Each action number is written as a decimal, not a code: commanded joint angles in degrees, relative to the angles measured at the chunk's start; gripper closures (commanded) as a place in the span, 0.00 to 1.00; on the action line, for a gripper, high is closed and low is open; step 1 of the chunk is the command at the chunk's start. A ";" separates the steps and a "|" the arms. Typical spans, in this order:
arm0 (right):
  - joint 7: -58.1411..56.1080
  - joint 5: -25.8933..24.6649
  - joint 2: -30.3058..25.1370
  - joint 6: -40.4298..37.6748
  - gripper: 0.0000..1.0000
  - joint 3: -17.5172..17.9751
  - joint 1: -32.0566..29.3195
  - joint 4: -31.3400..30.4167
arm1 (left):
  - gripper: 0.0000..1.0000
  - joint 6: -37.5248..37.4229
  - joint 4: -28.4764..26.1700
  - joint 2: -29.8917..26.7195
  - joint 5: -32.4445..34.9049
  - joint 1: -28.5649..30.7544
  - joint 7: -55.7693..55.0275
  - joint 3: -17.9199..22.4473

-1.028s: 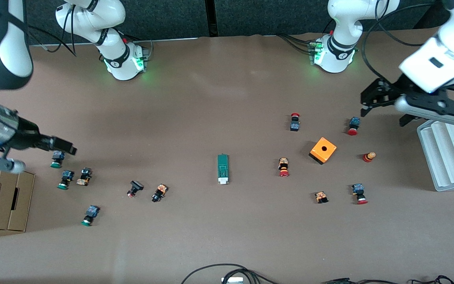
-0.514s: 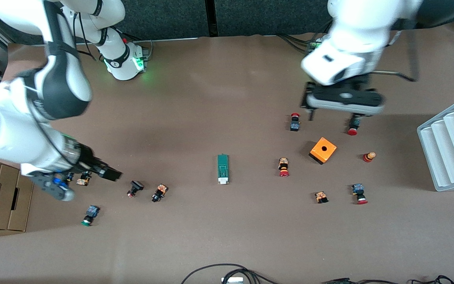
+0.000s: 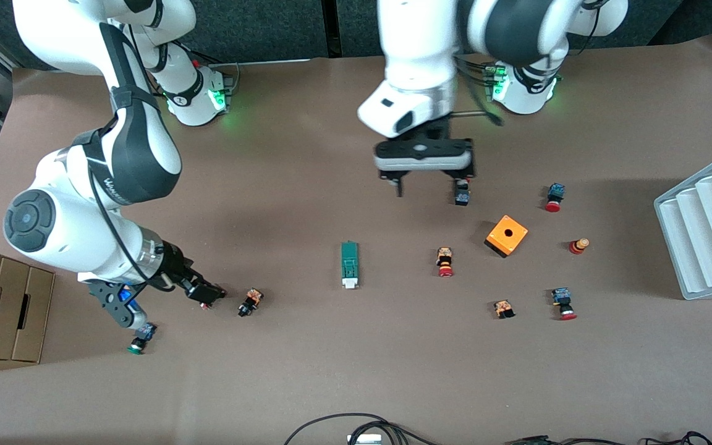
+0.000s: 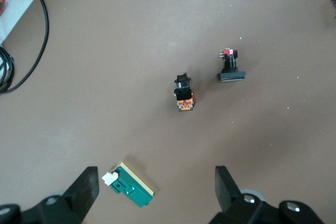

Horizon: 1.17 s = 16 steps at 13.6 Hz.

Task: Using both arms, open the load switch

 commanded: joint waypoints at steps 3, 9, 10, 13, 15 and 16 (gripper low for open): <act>-3.57 2.02 0.20 -0.82 0.01 -0.33 -1.97 1.58 | 0.00 9.93 -4.75 0.32 7.18 -5.78 -14.86 0.45; -5.41 1.85 0.11 -0.91 0.01 -0.51 -2.32 1.40 | 0.00 18.22 -12.58 7.17 30.18 -11.41 -40.33 0.19; -5.42 1.94 -0.06 -1.08 0.01 -0.51 -2.76 1.31 | 0.00 18.31 -13.46 8.75 35.01 -12.20 -45.08 0.19; -6.21 1.94 -0.41 -1.70 0.01 -0.51 -2.94 1.14 | 0.00 18.40 -14.79 13.58 46.72 -13.88 -58.01 0.19; -6.21 1.94 -0.41 -1.79 0.01 -0.51 -3.03 1.14 | 0.00 18.31 -15.49 16.05 52.00 -14.58 -64.08 0.10; -6.21 1.94 -0.41 -1.79 0.01 -0.51 -2.94 1.14 | 0.00 18.31 -15.66 17.63 54.55 -14.76 -67.33 0.19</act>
